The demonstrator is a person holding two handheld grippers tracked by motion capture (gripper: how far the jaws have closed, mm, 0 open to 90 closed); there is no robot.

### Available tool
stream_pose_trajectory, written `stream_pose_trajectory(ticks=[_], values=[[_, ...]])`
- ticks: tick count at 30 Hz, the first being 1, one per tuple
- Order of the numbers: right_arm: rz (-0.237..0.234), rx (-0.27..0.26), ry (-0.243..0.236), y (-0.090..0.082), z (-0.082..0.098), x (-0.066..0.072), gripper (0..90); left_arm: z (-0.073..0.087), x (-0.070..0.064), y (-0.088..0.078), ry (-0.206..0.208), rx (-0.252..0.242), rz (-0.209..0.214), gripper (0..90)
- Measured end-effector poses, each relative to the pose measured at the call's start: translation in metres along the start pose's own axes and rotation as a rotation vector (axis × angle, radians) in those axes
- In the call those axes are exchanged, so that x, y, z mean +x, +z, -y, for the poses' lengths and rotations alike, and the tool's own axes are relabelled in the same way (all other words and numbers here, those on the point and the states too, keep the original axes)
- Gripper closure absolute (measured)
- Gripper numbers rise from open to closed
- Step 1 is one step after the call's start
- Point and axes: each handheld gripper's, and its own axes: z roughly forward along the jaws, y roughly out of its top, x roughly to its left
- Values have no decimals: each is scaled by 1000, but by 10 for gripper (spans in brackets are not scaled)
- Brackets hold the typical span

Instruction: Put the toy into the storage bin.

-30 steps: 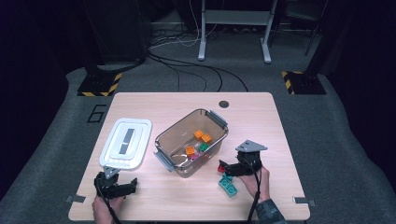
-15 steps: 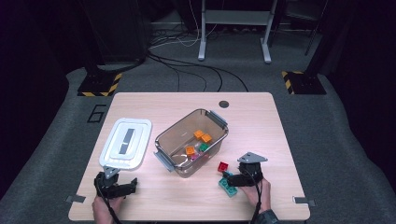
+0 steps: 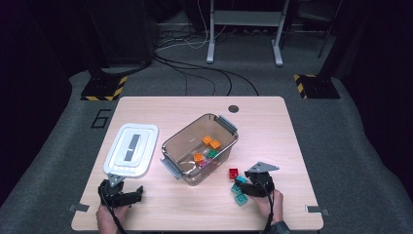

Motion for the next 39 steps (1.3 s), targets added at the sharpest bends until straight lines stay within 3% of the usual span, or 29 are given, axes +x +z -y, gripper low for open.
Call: stream_pose_trajectory(ticks=[10, 19, 39], values=[[7, -15, 44, -5, 2, -9, 646, 0, 0, 0, 0, 1, 0, 0], [48, -17, 85, -6, 3, -17, 641, 0, 0, 0, 0, 0, 1, 0], [96, -66, 91, -12, -9, -25, 659, 0, 0, 0, 0, 0, 0, 0]])
